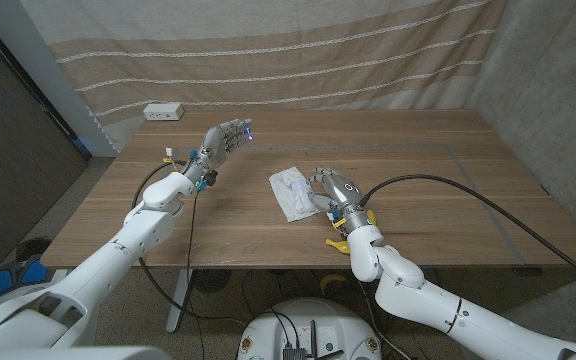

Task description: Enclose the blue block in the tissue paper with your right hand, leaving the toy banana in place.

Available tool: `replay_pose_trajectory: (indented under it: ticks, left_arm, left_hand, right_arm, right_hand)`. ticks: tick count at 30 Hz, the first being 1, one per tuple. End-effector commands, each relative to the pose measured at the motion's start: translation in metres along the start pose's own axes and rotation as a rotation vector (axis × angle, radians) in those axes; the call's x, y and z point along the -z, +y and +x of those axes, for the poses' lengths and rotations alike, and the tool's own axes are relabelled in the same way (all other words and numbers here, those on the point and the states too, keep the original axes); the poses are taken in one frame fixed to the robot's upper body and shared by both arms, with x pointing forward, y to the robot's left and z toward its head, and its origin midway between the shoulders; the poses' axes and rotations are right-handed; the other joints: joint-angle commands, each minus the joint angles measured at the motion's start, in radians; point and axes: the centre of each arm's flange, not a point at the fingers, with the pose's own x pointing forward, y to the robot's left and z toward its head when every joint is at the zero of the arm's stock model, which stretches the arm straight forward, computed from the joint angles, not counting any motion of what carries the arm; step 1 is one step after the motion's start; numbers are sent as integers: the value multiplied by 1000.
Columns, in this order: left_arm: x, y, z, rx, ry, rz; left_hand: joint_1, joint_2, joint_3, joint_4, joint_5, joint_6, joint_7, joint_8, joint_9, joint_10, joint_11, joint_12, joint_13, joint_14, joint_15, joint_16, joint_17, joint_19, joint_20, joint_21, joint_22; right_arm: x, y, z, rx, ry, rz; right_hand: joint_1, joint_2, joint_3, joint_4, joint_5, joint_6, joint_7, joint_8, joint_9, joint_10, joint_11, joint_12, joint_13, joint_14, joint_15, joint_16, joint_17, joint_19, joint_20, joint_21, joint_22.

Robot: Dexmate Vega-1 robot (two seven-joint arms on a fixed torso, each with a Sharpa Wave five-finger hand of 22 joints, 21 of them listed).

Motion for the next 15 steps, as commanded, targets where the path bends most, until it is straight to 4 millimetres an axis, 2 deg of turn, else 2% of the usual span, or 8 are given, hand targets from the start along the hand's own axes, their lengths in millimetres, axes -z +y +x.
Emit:
replay_pose_trajectory:
  ticks: [1, 15]
  left_arm:
    - [0, -1, -4, -10, -12, -7]
    - [0, 3, -4, -13, -19, -18]
  left_hand:
    - [-13, 42, -3, 5, 2, -1, 1, -3, 6, -5, 5, -3, 5, 7, -1, 4, 1, 8, 4, -6, 2]
    - [-19, 41, -5, 11, 3, -1, 1, -6, 6, -5, 3, -5, 5, 7, -1, 4, 2, 9, 4, -6, 2]
  right_arm:
    - [9, -2, -10, -45, -2, -78]
    - [13, -1, -15, -140, -6, -150]
  right_hand:
    - [21, -6, -3, 2, -7, -20, -10, -6, 3, -11, -1, -2, 2, -5, -82, 0, 3, 1, -9, -3, 4]
    - [47, -21, -12, 8, -34, -115, -21, -29, 2, -64, 3, -6, -2, -28, -72, -8, 4, -6, -10, -9, 3]
